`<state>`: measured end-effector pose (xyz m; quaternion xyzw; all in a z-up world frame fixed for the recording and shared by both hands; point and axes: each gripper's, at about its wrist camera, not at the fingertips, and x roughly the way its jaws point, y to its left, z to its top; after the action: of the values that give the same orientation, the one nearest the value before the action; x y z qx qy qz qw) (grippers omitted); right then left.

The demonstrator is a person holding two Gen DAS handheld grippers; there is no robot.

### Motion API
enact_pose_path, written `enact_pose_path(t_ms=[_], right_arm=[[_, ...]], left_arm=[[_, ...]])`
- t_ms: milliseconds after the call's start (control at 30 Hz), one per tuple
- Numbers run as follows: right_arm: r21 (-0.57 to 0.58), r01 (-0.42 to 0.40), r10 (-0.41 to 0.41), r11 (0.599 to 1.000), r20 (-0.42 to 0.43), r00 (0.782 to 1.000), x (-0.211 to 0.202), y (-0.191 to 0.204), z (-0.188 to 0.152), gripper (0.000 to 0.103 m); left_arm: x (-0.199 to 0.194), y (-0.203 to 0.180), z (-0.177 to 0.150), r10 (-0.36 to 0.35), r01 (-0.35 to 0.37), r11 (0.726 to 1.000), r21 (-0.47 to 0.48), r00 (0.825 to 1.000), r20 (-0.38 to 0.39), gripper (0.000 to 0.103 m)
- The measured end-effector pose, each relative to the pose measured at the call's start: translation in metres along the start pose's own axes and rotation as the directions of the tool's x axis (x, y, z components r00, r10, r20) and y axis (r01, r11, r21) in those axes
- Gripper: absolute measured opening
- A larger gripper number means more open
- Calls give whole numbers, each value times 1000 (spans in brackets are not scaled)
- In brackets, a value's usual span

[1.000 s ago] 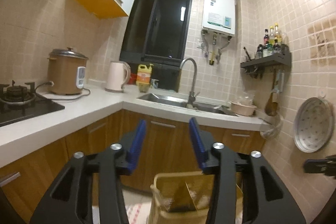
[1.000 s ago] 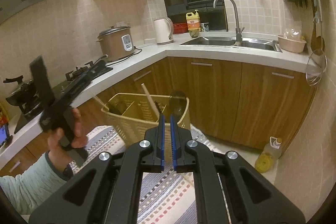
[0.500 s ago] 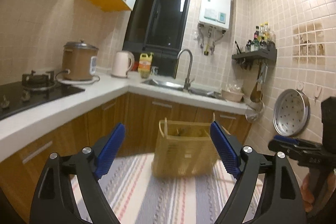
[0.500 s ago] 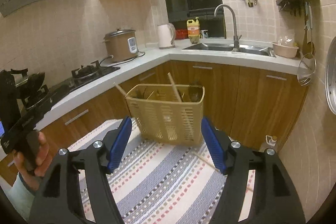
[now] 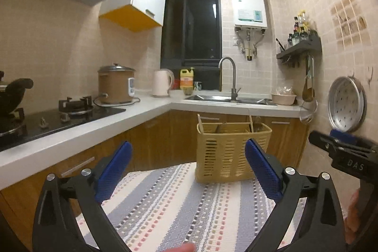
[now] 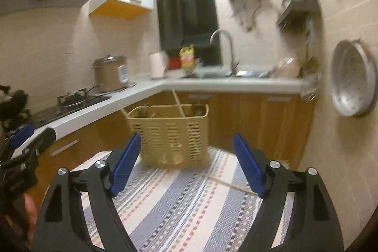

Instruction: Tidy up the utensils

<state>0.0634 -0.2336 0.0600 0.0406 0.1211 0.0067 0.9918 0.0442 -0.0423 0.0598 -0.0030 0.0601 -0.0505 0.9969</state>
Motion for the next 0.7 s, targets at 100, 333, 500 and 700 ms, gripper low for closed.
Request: enact_pose_path(t_ms=[100, 333, 500, 700], right_arm=[[-22, 43, -42, 999, 44, 998, 3, 9, -13, 81], [-51, 80, -75, 996, 81, 994, 6, 15, -42, 88], [-67, 77, -73, 995, 50, 996, 16, 14, -49, 89], [-67, 60, -58, 996, 41, 998, 15, 15, -51, 91]], left_arm=[[8, -6, -17, 28, -28, 1000, -8, 1000, -5, 93], [20, -5, -44, 56, -59, 997, -58, 997, -60, 95], [22, -8, -49, 115, -116, 993, -13, 992, -48, 95], [15, -14, -48, 127, -127, 992, 26, 992, -13, 95]])
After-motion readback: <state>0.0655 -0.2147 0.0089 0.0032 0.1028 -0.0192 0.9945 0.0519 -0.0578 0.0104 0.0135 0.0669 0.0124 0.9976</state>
